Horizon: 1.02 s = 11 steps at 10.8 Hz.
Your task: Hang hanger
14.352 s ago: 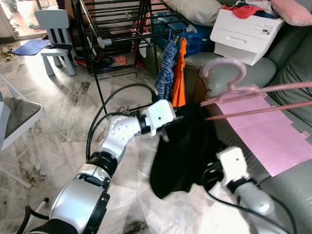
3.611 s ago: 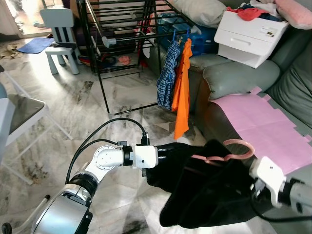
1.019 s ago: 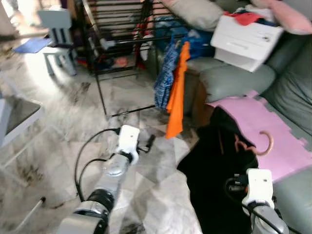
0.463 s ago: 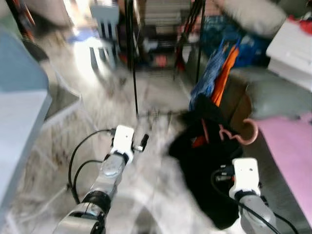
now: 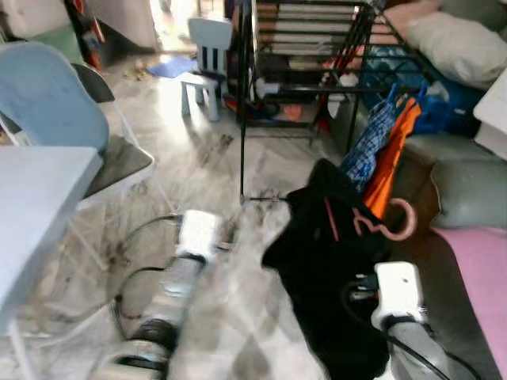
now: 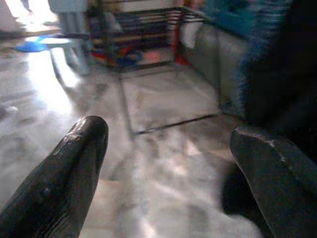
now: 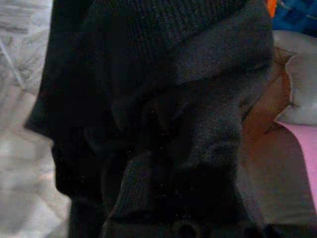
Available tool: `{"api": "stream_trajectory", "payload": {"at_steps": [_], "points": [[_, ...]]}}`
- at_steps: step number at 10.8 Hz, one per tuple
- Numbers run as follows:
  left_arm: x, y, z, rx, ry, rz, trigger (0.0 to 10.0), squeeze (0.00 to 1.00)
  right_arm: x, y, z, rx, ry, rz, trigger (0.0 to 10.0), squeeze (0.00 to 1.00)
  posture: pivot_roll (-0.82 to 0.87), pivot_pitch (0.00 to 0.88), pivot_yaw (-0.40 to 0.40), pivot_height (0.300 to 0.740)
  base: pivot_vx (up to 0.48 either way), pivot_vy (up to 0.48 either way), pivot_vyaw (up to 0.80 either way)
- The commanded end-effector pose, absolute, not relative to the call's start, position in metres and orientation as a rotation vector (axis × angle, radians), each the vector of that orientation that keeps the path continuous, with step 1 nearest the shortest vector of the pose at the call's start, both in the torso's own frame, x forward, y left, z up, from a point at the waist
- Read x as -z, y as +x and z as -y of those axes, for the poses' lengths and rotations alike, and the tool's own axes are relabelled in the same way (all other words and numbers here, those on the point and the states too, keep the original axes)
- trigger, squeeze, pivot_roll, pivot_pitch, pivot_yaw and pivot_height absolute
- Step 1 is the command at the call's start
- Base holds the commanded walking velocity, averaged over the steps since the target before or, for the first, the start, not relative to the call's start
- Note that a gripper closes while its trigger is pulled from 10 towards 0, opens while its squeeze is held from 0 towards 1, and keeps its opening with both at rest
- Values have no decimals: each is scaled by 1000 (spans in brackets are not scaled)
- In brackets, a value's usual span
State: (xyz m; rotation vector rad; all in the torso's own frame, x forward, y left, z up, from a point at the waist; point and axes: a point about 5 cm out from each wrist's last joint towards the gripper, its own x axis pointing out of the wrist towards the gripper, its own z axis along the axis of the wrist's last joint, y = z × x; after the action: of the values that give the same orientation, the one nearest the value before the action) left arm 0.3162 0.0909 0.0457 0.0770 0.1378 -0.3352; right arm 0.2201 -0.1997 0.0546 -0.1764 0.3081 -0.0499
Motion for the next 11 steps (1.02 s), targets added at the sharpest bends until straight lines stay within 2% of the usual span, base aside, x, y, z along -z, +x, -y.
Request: {"api": "stream_trajectory", "payload": {"at_steps": [1,3,11], "points": [[-52,322,-96,334,105,-121,10000,0,-66,225,199,61,-173,-253,10000,0,37,0,-39,740,311,0,0],[-53,323,-97,327,106,-127,10000,0,-68,225,197,65,-162,-249,10000,0,24,0,-34,740,330,0,0],[-53,321,-86,355,104,-129,10000,0,-67,227,179,-12,-161,-272,10000,0,22,0,-48,740,477,0,0]]}}
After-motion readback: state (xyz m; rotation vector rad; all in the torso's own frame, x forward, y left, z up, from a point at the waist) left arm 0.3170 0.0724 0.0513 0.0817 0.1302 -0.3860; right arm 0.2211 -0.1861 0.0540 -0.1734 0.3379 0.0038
